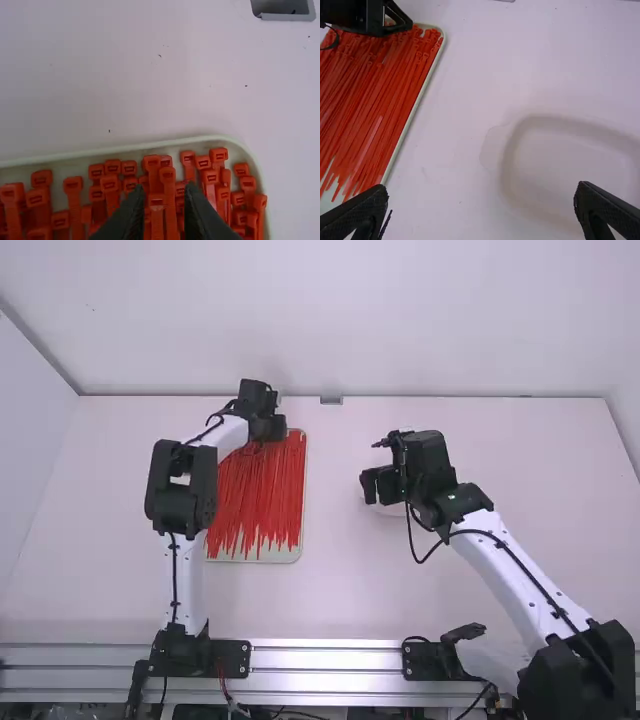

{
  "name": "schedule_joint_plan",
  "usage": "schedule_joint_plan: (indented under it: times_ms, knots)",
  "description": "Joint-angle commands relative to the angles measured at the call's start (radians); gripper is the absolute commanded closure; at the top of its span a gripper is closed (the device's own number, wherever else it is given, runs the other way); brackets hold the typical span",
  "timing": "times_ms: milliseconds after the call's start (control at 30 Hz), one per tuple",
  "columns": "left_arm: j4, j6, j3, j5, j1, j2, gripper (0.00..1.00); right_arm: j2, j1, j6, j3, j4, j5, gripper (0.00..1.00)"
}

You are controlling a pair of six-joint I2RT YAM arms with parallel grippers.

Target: Fasten the cable tie

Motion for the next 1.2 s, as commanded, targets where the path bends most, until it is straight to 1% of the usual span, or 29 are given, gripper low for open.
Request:
schedule_joint_plan:
  times_ms: [0,100,233,467,567,833,1167]
  knots:
    - [-0.003,0.002,0.017,-0.008,-0.011,0.011,0.78,0.005,0.001,0.0,0.029,0.0,0.007,0.0]
    - [-0.007,0.001,0.017,-0.008,-0.011,0.011,0.78,0.005,0.001,0.0,0.029,-0.001,0.005,0.0]
    - [-0.018,0.002,0.017,-0.057,-0.012,0.011,0.78,0.005,0.003,0.001,0.029,-0.004,0.004,0.01]
    - [-0.019,0.01,0.017,-0.056,-0.012,0.011,0.77,0.005,0.002,0.0,0.029,-0.008,0.004,0.01]
    - [-0.016,0.034,0.017,-0.022,-0.019,0.011,0.79,0.005,0.003,0.0,0.029,-0.008,0.004,0.0]
    - [-0.024,0.031,0.017,-0.038,-0.019,0.011,0.8,0.005,0.001,0.0,0.029,-0.011,0.004,0.01]
    - [0.006,0.023,-0.022,-0.056,-0.019,0.011,0.8,0.005,0.003,0.0,0.029,-0.01,0.004,0.0]
